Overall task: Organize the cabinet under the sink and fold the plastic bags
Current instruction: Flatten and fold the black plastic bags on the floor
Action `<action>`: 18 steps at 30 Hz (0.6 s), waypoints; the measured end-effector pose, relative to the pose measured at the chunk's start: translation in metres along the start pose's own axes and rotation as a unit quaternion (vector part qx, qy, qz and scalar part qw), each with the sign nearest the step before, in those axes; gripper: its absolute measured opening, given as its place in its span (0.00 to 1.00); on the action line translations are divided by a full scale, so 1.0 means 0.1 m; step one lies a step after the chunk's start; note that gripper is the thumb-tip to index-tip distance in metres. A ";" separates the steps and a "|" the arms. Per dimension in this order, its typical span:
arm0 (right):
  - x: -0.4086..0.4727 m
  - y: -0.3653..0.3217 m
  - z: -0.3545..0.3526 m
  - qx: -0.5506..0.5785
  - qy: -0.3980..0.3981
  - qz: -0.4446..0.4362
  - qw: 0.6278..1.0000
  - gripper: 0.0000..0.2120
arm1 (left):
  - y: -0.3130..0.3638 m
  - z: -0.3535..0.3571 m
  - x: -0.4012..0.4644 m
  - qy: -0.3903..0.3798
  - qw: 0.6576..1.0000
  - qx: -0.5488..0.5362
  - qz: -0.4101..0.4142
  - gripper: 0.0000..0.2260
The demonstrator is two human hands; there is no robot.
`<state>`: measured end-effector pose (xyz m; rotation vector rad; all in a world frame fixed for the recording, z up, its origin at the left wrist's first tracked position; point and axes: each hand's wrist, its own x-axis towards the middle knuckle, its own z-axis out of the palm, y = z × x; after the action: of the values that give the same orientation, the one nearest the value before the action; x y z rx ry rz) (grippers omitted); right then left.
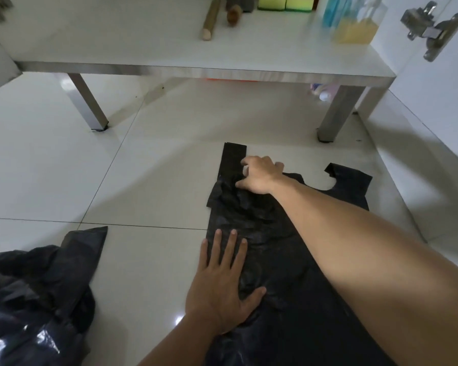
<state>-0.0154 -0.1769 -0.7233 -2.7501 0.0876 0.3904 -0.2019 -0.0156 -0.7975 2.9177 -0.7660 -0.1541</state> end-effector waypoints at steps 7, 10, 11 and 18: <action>-0.01 -0.13 -0.29 0.149 -0.034 -0.021 0.988 0.03 | -0.01 -0.02 0.02 0.000 1.000 0.000 -0.001 0.41; -0.05 -0.12 -0.38 0.284 -0.135 0.030 0.949 0.09 | -0.01 -0.02 0.01 -0.001 1.000 -0.002 -0.001 0.41; -0.04 -0.12 -0.39 0.336 -0.174 0.054 0.924 0.12 | -0.01 -0.03 0.01 -0.001 1.000 -0.003 -0.002 0.41; 0.01 -0.25 -0.48 0.522 -0.117 0.078 0.841 0.10 | -0.01 -0.03 0.01 -0.006 1.000 -0.004 -0.003 0.41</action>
<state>0.0002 -0.1707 -0.6720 -1.6033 0.3477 0.5180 -0.1997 -0.0150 -0.7944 2.9147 -0.7581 -0.1736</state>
